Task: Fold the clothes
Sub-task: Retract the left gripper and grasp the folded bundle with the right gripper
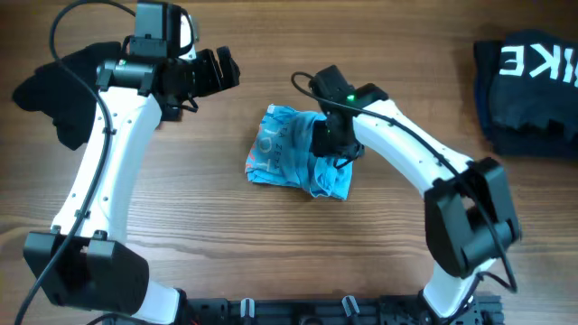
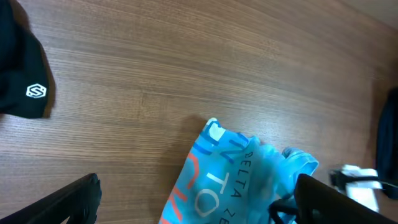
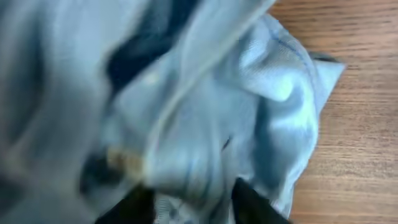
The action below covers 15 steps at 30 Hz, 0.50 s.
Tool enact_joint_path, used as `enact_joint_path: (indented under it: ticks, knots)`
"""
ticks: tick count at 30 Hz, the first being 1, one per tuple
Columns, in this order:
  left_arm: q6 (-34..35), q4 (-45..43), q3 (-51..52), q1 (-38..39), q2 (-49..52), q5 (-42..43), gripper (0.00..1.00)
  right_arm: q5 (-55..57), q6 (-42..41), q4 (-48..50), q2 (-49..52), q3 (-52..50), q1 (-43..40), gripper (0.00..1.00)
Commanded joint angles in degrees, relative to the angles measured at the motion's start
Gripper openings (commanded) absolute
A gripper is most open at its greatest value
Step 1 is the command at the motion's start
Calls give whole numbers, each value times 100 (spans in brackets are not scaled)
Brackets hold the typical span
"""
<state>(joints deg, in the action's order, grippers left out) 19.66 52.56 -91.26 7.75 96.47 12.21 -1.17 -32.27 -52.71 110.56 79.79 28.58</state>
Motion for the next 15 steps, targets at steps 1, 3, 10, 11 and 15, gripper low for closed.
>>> enact_joint_path:
  ticks: [1, 3, 10, 11, 15]
  knots:
    - [9, 24, -68, -15, -44, -61, 100, 470, -98, -146, 164, -37, -90, 18]
    - [9, 39, -68, -15, -44, -79, 100, 531, -306, -275, 114, -35, -208, 4]
    - [7, 70, -68, -15, -35, -190, 100, -426, 337, -570, 26, -31, -715, 4]
    - [9, 70, -68, -15, -35, -227, 100, -780, 581, -570, 26, -31, -785, 4]
    - [9, 70, -68, -15, -31, -337, 100, -1561, 1126, -734, -4, -28, -1207, 8]
